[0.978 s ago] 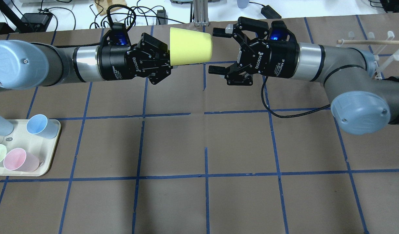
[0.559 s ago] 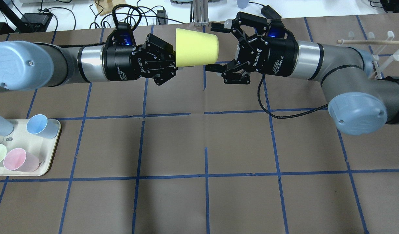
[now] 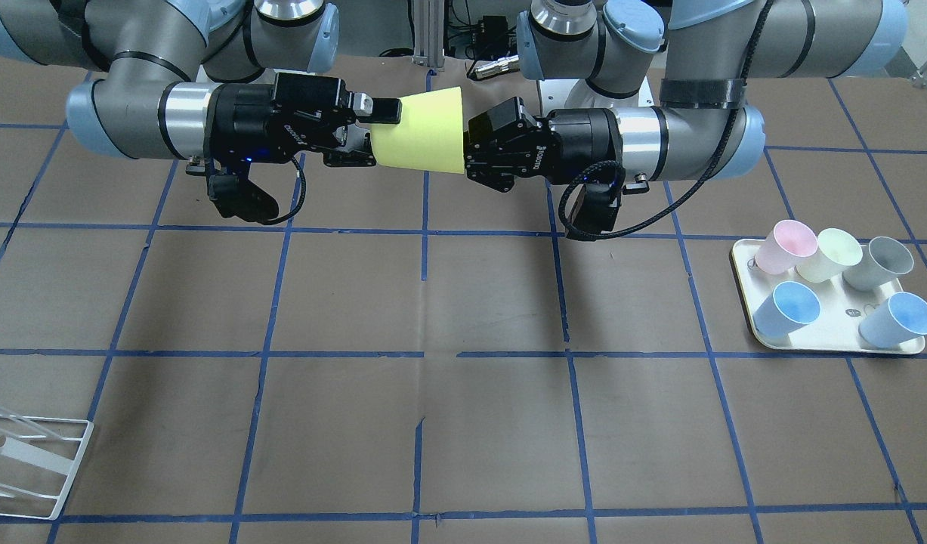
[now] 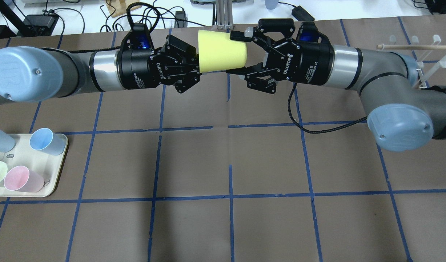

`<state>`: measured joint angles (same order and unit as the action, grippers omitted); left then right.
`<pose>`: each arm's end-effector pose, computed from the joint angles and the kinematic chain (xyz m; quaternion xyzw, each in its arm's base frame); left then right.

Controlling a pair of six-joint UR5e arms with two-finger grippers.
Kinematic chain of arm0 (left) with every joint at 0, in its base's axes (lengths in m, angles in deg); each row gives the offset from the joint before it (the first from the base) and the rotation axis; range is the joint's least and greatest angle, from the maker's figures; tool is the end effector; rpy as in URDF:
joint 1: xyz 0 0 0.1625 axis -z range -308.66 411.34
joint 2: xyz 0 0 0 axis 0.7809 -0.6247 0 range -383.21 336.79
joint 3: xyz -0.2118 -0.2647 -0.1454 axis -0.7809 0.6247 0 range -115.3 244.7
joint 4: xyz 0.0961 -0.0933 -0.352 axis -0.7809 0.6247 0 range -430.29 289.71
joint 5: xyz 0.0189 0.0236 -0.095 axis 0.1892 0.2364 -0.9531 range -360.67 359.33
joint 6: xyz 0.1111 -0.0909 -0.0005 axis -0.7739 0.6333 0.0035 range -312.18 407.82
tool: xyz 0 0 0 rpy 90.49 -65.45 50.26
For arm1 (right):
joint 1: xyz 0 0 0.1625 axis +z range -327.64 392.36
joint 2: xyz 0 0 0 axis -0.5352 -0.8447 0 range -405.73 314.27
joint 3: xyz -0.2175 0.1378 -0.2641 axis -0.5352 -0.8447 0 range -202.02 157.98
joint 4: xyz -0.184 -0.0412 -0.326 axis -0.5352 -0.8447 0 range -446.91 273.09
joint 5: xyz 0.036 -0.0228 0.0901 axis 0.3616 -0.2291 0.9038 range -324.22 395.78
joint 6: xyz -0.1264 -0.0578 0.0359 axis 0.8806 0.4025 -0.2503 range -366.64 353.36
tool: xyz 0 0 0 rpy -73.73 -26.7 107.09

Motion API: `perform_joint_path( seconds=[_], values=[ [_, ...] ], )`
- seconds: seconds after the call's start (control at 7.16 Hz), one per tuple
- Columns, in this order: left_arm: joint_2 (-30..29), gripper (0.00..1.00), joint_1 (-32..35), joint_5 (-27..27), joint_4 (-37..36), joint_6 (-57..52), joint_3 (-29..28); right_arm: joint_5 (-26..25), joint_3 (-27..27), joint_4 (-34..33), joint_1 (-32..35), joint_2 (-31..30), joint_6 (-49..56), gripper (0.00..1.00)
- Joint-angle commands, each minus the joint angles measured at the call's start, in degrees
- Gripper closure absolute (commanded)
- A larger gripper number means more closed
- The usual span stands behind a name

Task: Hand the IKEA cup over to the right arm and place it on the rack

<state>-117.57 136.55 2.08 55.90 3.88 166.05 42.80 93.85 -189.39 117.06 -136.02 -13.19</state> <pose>-0.2404 -0.4449 0.3523 0.0663 -0.7144 -0.0325 0.6958 0.2361 -0.4405 0.3737 0.1529 0.6458 0.0837 0.7433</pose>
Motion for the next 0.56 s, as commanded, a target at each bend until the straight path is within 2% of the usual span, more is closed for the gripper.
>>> perform_joint_path(
  seconds=[0.0,0.14,0.42],
  values=[
    [0.0,1.0,0.2,0.1,-0.1,0.0,-0.1,0.0,0.1,-1.7,0.0,0.0,-2.5,0.35],
    [-0.2,0.01,0.2,0.7,0.0,0.1,-0.1,0.0,0.1,-2.4,0.0,0.0,-3.3,0.35],
    [-0.1,0.0,-0.1,0.9,0.0,1.5,-0.9,0.0,0.1,-2.7,0.0,0.0,-3.5,0.35]
  ],
)
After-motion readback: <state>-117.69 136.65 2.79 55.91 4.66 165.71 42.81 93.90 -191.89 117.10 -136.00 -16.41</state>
